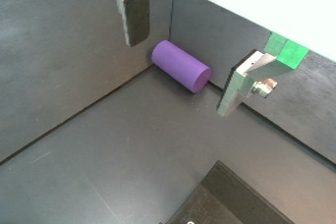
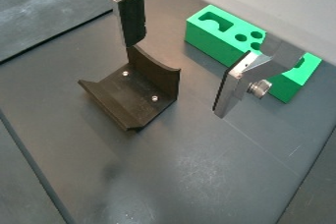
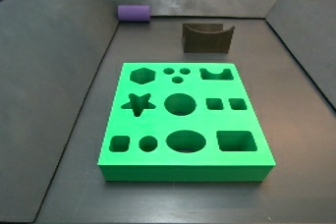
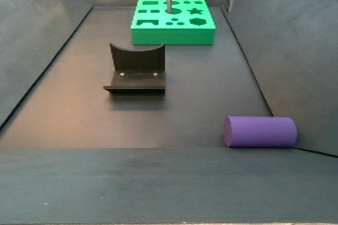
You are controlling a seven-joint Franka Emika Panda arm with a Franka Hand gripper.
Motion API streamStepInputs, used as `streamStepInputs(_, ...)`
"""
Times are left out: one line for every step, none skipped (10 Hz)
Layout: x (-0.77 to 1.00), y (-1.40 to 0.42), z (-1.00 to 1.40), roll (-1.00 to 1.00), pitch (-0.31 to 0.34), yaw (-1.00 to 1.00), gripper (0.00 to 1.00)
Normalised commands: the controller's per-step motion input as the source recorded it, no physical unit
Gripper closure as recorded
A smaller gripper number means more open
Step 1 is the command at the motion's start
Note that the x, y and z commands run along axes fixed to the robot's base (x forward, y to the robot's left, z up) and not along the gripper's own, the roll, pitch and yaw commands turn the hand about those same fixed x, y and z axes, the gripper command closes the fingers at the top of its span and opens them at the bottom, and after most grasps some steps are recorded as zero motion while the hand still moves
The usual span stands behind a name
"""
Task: Pick up the round object. Move up. Place the round object on the fixture. Regrasp the round object. Move to above the board. Insert the round object.
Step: Pick up the round object.
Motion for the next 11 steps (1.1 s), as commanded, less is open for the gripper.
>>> streamStepInputs(-0.21,0.0,-0.01,0.02,-0.06,-0.41,0.0)
streamStepInputs(-0.27,0.09,-0.1,0.06,-0.049,-0.84,0.0)
streamStepInputs(-0.37,0.25,-0.09,0.14,-0.034,-0.59,0.0)
streamStepInputs(-0.17,0.3,-0.06,0.12,0.0,-0.62,0.0)
streamStepInputs(-0.15,0.35,-0.04,0.11,0.0,-0.57,0.0)
streamStepInputs(-0.13,0.36,-0.07,0.1,0.0,-0.57,0.0)
streamStepInputs(-0.12,0.35,-0.09,0.1,0.0,-0.59,0.0)
streamStepInputs(-0.1,0.33,-0.12,0.1,0.006,-0.61,0.0)
streamStepInputs(-0.1,0.33,-0.14,0.1,0.014,-0.61,0.0)
streamStepInputs(-0.22,0.28,-0.3,0.1,0.0,-0.66,0.0)
streamStepInputs(-0.18,0.26,-0.37,0.11,0.009,-0.68,0.0)
